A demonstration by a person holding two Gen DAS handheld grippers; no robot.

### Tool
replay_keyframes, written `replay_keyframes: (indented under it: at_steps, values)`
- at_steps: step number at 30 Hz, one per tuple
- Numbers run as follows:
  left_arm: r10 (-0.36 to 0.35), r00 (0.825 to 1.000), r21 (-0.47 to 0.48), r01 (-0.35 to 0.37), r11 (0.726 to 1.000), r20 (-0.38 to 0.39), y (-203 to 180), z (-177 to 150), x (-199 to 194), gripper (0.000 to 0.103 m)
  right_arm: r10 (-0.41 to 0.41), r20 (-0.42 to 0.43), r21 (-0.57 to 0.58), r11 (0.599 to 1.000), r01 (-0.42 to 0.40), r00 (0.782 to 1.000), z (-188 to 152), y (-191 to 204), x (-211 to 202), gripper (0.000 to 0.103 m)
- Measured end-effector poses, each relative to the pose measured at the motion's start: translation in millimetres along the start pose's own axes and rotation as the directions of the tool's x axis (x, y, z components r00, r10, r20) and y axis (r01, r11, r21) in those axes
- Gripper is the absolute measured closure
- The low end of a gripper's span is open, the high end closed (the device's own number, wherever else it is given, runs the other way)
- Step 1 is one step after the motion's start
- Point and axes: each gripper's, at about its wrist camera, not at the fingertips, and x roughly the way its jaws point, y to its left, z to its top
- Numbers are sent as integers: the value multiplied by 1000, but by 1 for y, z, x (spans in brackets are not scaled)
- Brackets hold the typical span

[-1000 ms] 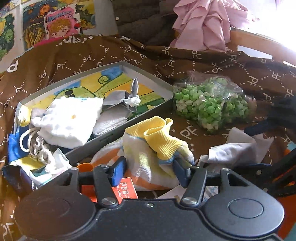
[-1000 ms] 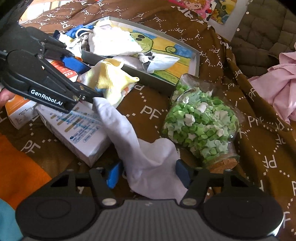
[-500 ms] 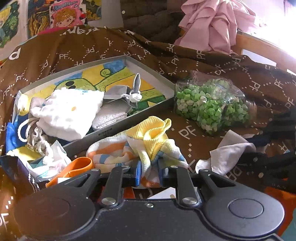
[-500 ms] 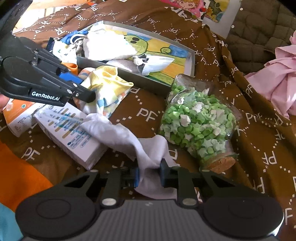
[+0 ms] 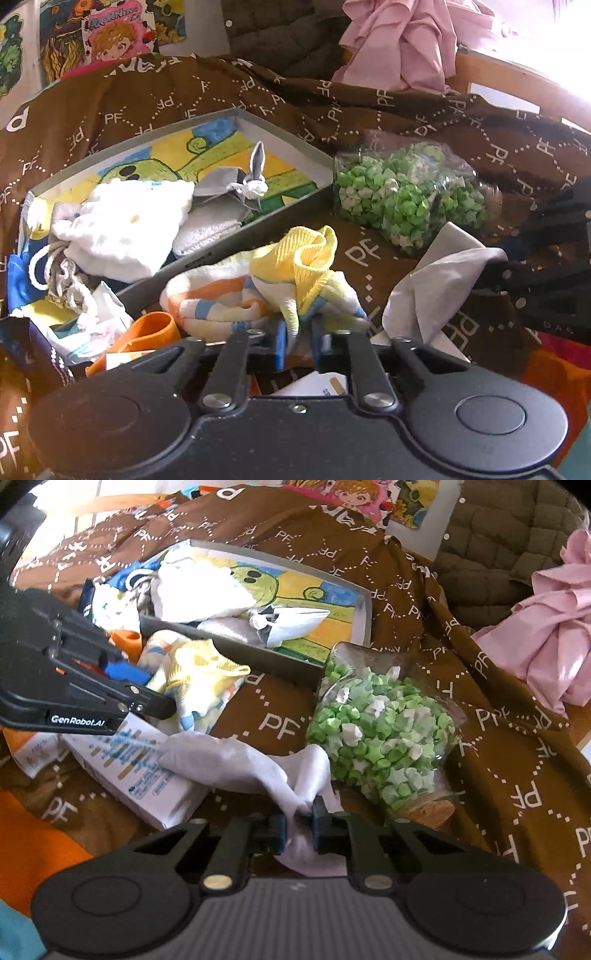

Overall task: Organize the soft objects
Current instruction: 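Carry the knit cloth and white sock with both grippers into the tray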

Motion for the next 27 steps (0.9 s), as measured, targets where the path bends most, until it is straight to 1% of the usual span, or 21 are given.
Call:
replay_keyframes:
  at_steps: [4,8,11,13,17,20,24,25,27]
  values:
    - [-6,999,-60,9,998,50,6,8,-12,96,20,33,41,999,-21,999,4,-5,-7,89]
    - [-9,995,-136,22,990,95,12,17,-24,96,58,101,134,988,-71,993,8,-18,-16,89]
    - [4,992,-173,18,985,127,15,21,-33,96,57,151,190,978,-85,987,9,-28,-21,89]
    - [19,986,-201,14,980,165,17,26,-40,96,41,195,217,973,-84,980,11,-33,-25,89]
    - [45,962,-248,24,968,269,24,40,-57,96,14,286,258,962,-91,958,23,-41,-34,89]
    - [84,942,-265,5,964,325,30,53,-61,97,7,329,307,945,-114,944,44,-49,-29,89]
    - [145,917,-298,-30,954,371,47,68,-57,97,-29,376,355,928,-116,926,83,-52,-11,89]
    - [164,909,-311,-41,950,382,53,72,-55,97,-30,382,364,924,-121,924,90,-53,-5,89]
    - [194,899,-334,-58,941,392,65,76,-51,97,-37,393,380,916,-125,919,106,-52,8,89]
